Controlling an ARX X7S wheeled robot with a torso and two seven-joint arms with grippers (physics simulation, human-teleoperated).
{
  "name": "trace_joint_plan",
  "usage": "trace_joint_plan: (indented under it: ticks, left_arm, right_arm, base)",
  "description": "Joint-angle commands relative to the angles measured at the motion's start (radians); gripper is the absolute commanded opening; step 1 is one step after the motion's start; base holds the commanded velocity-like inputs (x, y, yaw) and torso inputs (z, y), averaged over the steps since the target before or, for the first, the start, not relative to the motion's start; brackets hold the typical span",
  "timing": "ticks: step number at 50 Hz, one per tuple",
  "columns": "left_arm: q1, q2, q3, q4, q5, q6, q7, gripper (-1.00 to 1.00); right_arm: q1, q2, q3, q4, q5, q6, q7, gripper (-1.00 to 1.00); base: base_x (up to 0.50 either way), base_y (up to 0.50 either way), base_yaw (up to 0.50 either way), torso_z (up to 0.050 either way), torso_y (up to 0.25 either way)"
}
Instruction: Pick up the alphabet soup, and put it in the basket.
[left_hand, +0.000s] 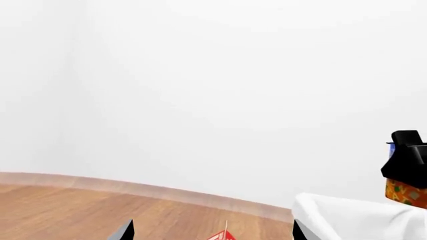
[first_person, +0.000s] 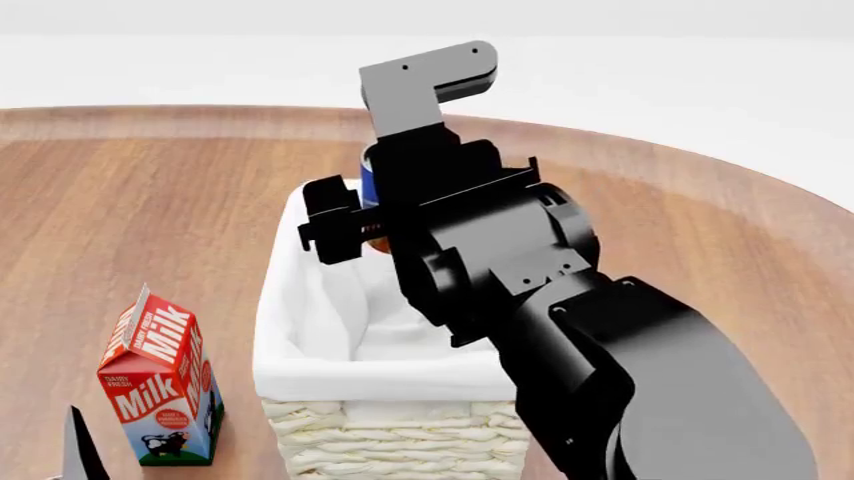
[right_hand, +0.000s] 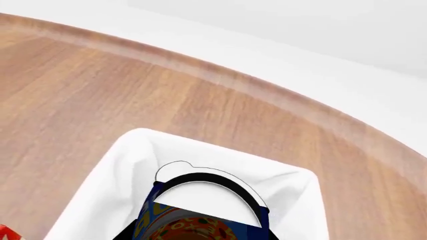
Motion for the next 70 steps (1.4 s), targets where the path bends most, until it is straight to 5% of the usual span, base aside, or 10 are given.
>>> trace_joint_plan:
  ticks: [1,70]
  left_arm:
    - [0.001,-0.002,0.002,0.005,0.009,-0.007,-0.008,1.0]
    - [-0.005,-0.009,0.012,-0.002,-0.002,0.0,-0.013,1.0]
  right_arm:
    - [0.008,0.0,0.013,-0.004,-0.048,-0.002,-0.01,-1.0]
    - [-0.001,0.0,0.014,-0.018,-0.065,-0.007,-0.008,-1.0]
  base:
    - [0.0,0.0,0.0,0.0,0.0]
    - [0.0,0.0,0.0,0.0,-0.068]
